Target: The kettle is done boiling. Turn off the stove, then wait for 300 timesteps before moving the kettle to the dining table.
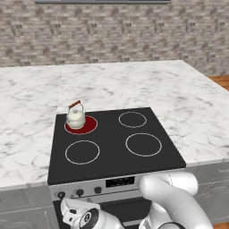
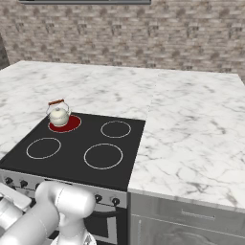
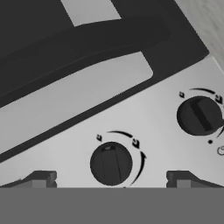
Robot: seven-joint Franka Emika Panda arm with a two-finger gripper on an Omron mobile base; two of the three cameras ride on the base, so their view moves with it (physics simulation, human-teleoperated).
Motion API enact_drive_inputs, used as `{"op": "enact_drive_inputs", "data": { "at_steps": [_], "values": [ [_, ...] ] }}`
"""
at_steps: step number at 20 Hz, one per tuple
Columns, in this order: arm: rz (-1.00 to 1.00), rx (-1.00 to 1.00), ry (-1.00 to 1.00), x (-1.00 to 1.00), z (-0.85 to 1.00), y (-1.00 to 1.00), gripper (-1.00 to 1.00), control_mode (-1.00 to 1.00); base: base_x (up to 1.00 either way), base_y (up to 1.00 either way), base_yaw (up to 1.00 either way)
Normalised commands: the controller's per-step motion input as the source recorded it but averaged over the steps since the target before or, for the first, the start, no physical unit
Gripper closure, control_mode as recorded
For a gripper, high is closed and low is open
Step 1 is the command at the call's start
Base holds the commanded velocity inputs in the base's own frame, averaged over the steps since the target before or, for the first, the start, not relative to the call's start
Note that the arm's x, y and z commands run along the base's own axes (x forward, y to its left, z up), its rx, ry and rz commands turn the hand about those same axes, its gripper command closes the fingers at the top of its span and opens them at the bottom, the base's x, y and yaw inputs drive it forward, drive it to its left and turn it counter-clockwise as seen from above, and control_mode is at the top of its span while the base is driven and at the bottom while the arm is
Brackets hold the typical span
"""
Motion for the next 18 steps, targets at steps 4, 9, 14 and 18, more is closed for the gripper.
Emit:
{"op": "enact_drive_inputs", "data": {
  "at_steps": [4, 9, 14, 18],
  "values": [
    [0.00, 0.00, -0.02, 0.00, 0.00, -0.13, -1.00, -1.00, 0.00, 0.00, 0.00],
    [0.00, 0.00, 0.00, 0.15, 0.00, -0.02, -1.00, -1.00, 0.00, 0.00, 0.00],
    [0.00, 0.00, 0.00, 0.23, 0.00, 0.00, -1.00, -1.00, 0.00, 0.00, 0.00],
    [0.00, 0.00, 0.01, 0.20, -0.04, 0.07, -1.00, -1.00, 0.00, 0.00, 0.00]
  ]
}}
